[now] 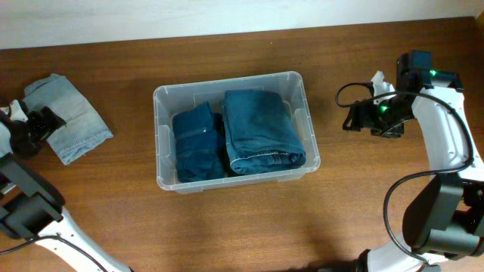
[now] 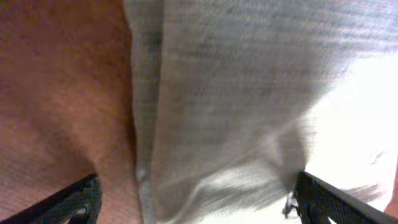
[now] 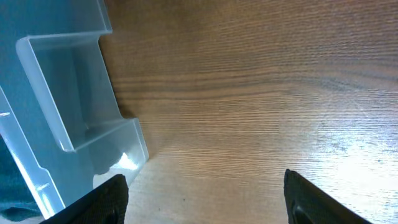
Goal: Pack container
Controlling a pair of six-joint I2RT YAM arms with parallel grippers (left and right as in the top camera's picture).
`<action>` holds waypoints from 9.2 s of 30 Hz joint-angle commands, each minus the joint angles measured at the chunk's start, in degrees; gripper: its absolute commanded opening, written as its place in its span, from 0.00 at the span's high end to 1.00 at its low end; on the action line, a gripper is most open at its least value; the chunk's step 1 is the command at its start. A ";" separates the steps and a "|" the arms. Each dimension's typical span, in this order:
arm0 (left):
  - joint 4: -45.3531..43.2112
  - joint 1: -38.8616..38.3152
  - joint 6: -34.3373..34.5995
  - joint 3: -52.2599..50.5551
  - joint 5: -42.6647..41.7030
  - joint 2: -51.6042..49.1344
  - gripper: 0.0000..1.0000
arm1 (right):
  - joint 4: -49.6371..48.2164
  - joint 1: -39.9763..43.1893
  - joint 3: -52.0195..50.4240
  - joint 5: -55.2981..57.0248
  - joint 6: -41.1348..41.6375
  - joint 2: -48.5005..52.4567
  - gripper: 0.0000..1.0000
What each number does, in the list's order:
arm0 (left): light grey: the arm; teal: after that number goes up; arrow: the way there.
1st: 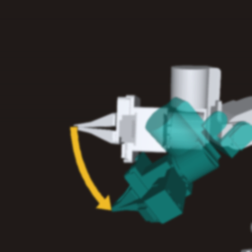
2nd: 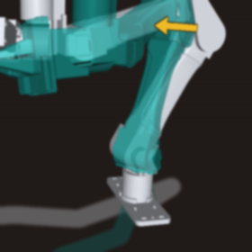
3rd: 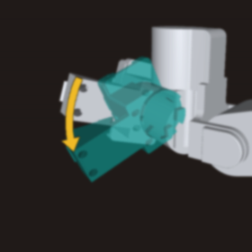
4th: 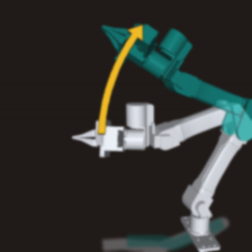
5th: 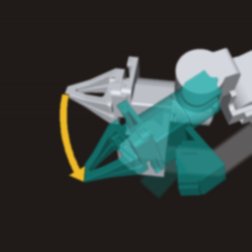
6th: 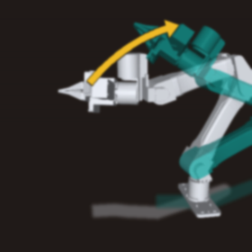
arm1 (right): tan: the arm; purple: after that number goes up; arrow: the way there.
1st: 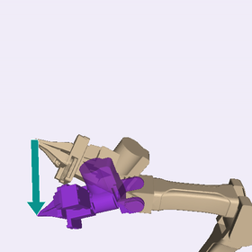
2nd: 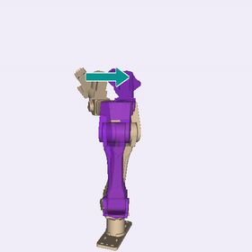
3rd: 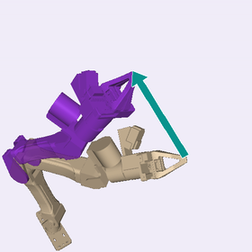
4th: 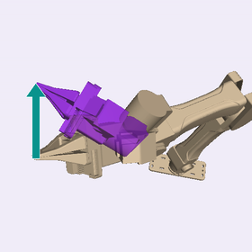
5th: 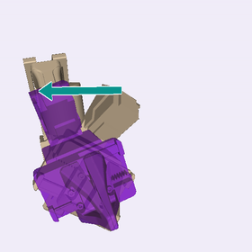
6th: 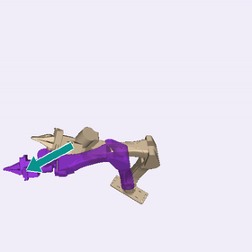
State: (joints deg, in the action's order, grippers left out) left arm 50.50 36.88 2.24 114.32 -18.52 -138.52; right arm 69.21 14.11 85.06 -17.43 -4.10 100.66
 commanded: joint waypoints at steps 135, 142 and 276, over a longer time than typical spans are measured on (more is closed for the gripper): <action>11.63 -57.51 11.98 -5.77 4.79 13.86 1.00 | 2.62 0.17 0.11 0.11 0.02 -1.95 0.27; 25.20 -54.93 10.60 0.59 7.65 28.00 0.99 | 2.51 0.17 0.11 0.11 0.02 -1.95 0.27; -27.91 -32.85 -1.79 -101.61 24.61 138.20 0.00 | -65.57 -11.82 -84.74 7.76 -7.50 -100.30 0.02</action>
State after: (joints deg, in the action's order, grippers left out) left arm 31.64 3.95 9.17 18.22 8.86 -3.46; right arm 3.33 1.96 0.58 -8.69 -11.88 0.80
